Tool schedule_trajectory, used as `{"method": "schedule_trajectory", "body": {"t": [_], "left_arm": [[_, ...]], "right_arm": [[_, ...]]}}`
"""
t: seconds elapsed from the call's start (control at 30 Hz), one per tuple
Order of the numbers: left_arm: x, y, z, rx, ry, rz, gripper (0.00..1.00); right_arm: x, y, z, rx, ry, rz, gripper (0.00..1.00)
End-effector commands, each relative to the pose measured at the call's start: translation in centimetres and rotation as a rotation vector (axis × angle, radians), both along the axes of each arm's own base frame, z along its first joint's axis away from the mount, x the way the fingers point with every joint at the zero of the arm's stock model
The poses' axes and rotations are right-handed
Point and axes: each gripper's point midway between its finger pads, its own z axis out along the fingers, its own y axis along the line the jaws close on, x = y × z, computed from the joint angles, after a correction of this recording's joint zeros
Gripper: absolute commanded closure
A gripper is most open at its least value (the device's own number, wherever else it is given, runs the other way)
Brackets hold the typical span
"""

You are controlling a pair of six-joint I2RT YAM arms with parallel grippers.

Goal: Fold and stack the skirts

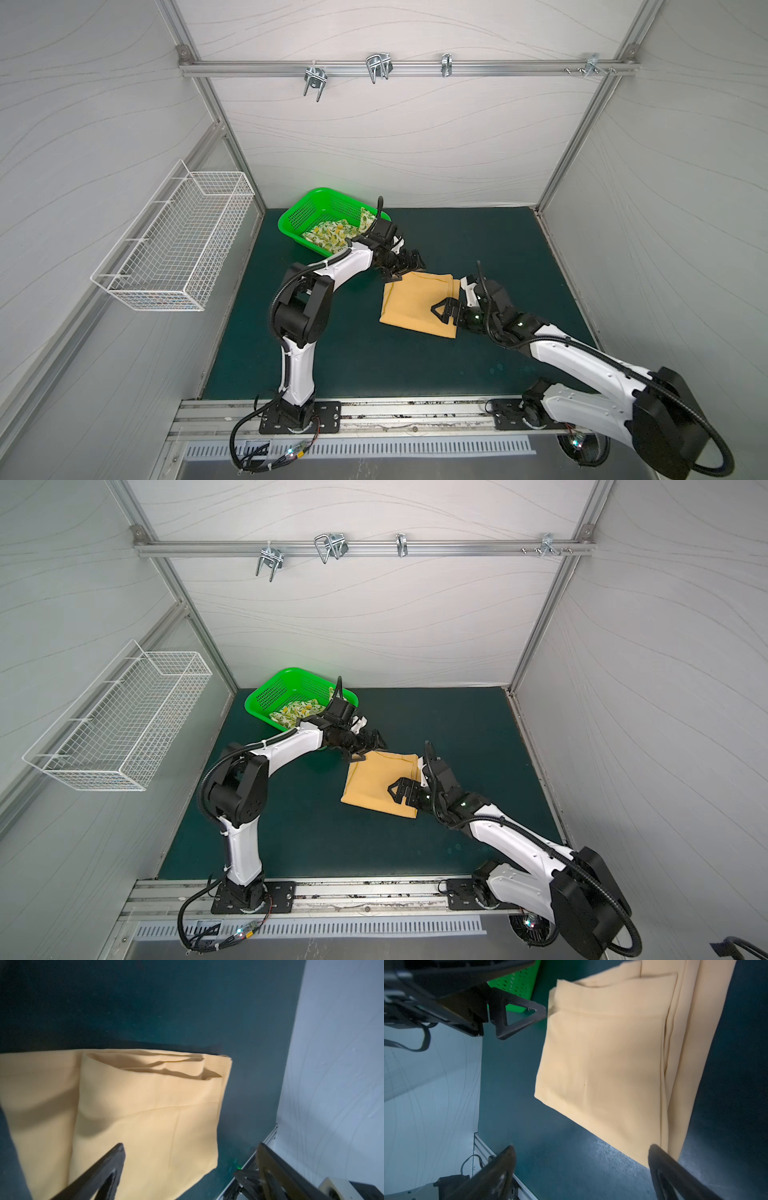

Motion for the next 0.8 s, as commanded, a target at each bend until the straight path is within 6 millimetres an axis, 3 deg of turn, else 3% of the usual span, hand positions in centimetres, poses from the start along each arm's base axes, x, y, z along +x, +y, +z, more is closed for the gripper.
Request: {"method": "schedule_trajectory", "body": {"t": [0.0, 0.13, 0.23, 0.33, 0.5, 0.6, 0.77], "left_arm": [[-0.8, 0.8, 4.3, -0.023, -0.076, 0.0, 0.01], [-2.7, 1.9, 7.9, -0.099, -0.148, 0.066, 0.01], [-4.4, 3.6, 9.2, -0.076, -0.187, 0.111, 0.01], [-6.3, 5.9, 8.4, 0.047, -0.195, 0.119, 0.01], [-9.3, 8.1, 5.6, 0.107, -0.169, 0.121, 0.01], [-10.3, 9.4, 4.2, 0.156, -0.151, 0.137, 0.01], [-11.2, 10.2, 3.7, 0.175, -0.148, 0.152, 0.01]], "right_arm": [[0.1, -2.9, -1.8, -0.134, 0.043, -0.019, 0.01], [1.8, -3.9, -2.4, -0.174, 0.066, -0.039, 0.01], [3.3, -4.1, -3.8, -0.263, 0.11, -0.015, 0.01], [3.9, -3.9, -5.9, -0.313, 0.17, 0.015, 0.01], [4.5, -3.5, -6.8, -0.302, 0.192, -0.001, 0.01], [4.6, -3.4, -7.1, -0.304, 0.201, -0.012, 0.01], [4.7, -3.5, -8.1, -0.355, 0.223, -0.003, 0.01]]}}
